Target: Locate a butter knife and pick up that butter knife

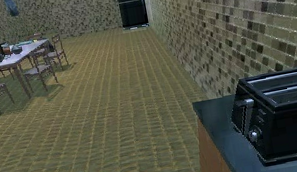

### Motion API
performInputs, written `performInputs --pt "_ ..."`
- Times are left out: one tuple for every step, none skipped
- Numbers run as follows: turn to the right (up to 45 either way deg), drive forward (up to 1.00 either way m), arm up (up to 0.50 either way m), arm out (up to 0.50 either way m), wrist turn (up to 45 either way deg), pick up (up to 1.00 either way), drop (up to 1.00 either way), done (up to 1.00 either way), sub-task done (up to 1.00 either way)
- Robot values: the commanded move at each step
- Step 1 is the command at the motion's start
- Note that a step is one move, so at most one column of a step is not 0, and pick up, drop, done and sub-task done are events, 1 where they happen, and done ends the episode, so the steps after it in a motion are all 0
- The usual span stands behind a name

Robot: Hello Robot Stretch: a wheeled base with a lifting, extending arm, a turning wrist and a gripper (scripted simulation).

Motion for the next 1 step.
performInputs --pt "0.0 0.00 0.00 0.00 9.0 0.00 0.00 0.00 0.00"
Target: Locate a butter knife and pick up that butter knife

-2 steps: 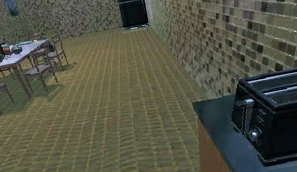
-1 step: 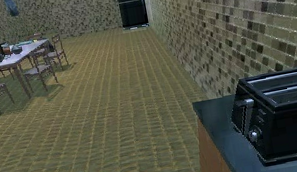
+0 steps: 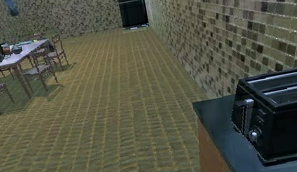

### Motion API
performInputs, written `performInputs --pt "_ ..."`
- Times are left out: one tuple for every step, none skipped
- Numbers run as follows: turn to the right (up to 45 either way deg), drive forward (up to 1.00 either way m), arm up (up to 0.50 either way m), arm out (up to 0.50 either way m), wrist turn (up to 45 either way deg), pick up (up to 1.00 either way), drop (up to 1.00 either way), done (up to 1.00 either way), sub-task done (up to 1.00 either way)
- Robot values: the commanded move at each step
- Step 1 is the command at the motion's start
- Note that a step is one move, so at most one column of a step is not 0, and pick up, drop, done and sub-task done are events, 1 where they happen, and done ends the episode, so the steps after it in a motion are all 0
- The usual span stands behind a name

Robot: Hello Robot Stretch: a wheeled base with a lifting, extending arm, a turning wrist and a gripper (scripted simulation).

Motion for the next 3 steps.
performInputs --pt "0.0 0.00 -0.12 0.00 0.0 0.00 0.00 0.00 0.00" --pt "0.0 0.00 0.00 0.00 0.0 1.00 0.00 0.00 0.00" --pt "0.0 0.00 0.10 0.00 0.0 0.00 0.00 0.00 0.00"
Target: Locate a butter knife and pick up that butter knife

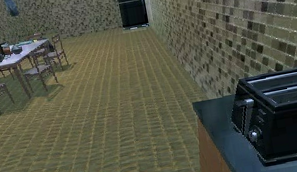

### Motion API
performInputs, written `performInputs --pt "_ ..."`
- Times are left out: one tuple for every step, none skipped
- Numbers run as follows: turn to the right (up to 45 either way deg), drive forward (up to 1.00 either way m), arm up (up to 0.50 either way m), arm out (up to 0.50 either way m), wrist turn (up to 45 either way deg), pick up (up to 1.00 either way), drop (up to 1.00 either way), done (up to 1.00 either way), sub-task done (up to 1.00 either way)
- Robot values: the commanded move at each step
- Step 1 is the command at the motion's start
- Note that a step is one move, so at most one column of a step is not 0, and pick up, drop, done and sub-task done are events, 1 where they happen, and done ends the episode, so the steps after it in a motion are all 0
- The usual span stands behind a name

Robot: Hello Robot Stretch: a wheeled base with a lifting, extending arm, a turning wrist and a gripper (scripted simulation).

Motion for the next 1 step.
performInputs --pt "0.0 0.00 0.00 0.00 0.0 0.00 0.00 1.00 0.00"
